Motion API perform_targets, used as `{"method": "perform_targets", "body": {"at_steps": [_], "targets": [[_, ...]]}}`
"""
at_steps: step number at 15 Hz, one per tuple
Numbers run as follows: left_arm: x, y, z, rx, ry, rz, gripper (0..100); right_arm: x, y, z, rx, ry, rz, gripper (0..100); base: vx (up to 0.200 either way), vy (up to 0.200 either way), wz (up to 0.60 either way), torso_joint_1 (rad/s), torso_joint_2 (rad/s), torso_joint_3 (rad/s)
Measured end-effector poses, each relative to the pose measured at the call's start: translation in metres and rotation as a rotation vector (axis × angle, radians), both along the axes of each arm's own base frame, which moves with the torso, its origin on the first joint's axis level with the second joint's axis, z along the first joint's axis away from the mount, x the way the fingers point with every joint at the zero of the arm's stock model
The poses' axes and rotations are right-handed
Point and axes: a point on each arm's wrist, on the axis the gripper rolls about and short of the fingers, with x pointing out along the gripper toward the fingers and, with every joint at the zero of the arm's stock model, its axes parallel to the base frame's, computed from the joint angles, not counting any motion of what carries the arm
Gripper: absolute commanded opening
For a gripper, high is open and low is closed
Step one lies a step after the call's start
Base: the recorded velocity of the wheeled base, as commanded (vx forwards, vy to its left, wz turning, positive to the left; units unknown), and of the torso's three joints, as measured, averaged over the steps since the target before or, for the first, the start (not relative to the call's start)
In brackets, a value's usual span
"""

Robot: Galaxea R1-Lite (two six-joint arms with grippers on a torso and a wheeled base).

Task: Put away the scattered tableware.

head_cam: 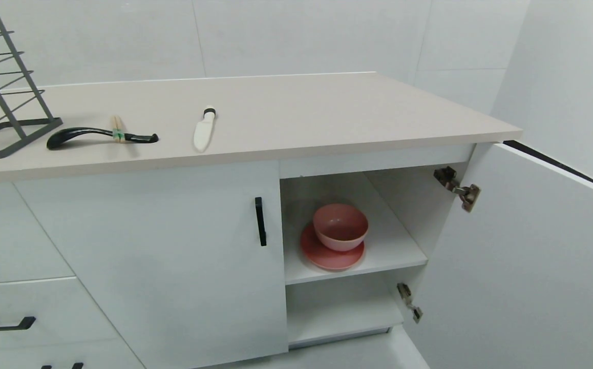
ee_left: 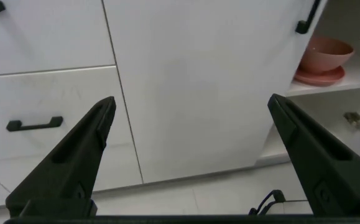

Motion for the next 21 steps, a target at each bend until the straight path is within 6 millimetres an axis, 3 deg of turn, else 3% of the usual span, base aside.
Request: {"method": "perform_targets", "body": {"at_steps": [2, 3, 10, 21], "targets": [[0.0000, 0.0001, 0.0000, -0.006, 0.001, 0.001, 100, 0.0000, 0.0000, -0.0003, 0.001, 0.002, 0.000, 100, -0.200, -0.200, 0.00, -0.002, 0.01, 0.005], [0.0000, 0.0001, 0.0000, -0.007, 0.000, 0.003, 100, 0.0000, 0.0000, 0.0002, 0.001, -0.001, 0.000, 0, -0.200, -0.200, 0.00, 0.002, 0.01, -0.007], [0.0000, 0.0002, 0.0000, -0.012, 0.001, 0.006, 100, 0.0001, 0.0000, -0.0001, 0.001, 0.002, 0.000, 0, -0.200, 0.000, 0.00, 0.002, 0.00, 0.005], [0.0000, 0.0002, 0.0000, -0.015, 0.000, 0.008, 100, 0.0001, 0.0000, 0.0000, 0.001, 0.001, -0.001, 0, 0.000, -0.200, 0.00, 0.003, 0.00, 0.002]]}}
